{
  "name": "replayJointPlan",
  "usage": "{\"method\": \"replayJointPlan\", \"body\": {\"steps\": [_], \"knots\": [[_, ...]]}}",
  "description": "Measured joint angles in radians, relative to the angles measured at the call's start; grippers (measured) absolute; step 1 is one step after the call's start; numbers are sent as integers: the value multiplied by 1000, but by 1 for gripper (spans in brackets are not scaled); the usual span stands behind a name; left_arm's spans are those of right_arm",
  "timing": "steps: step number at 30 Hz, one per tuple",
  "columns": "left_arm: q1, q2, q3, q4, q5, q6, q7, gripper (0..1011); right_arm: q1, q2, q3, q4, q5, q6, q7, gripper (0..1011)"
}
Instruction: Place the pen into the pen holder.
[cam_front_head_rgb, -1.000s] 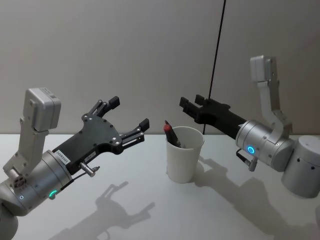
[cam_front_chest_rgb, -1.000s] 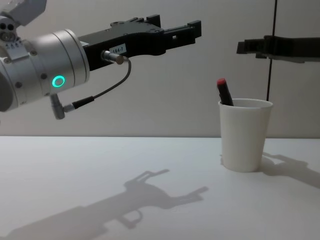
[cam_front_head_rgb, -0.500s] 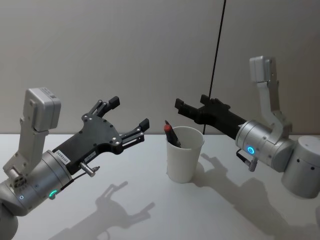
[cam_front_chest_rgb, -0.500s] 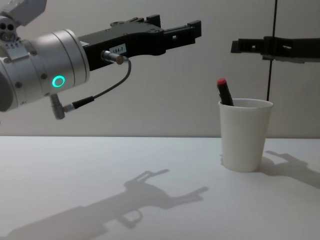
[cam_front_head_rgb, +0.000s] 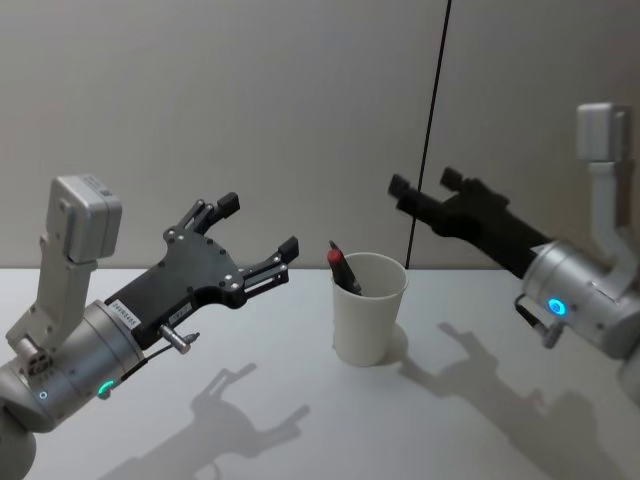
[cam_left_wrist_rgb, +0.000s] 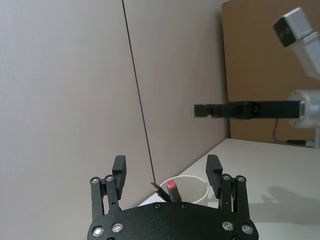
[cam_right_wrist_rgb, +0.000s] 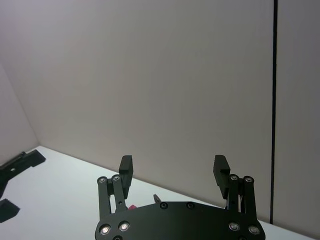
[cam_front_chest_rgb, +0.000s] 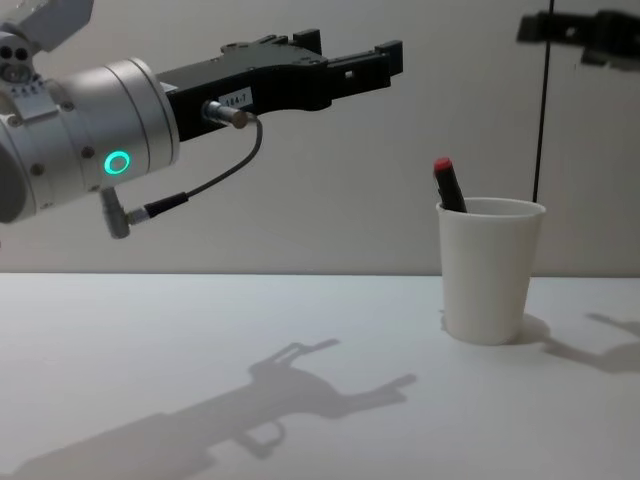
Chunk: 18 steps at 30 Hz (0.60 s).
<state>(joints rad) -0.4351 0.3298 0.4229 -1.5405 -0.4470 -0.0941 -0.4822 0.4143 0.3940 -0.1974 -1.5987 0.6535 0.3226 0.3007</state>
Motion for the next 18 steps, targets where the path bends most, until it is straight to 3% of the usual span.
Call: {"method": "replayJointPlan", "body": {"steps": [4, 9, 18], "knots": [[0, 0, 0, 0, 0, 0, 0, 1002, -34, 15, 27, -46, 18, -10, 2, 1001], [1, 0, 0, 0, 1, 0, 3, 1002, -38, 14, 27, -47, 17, -13, 1, 1001], [31, 8, 5, -13, 37, 16, 73, 1002, -85, 5, 19, -62, -31, -47, -28, 1001]]}}
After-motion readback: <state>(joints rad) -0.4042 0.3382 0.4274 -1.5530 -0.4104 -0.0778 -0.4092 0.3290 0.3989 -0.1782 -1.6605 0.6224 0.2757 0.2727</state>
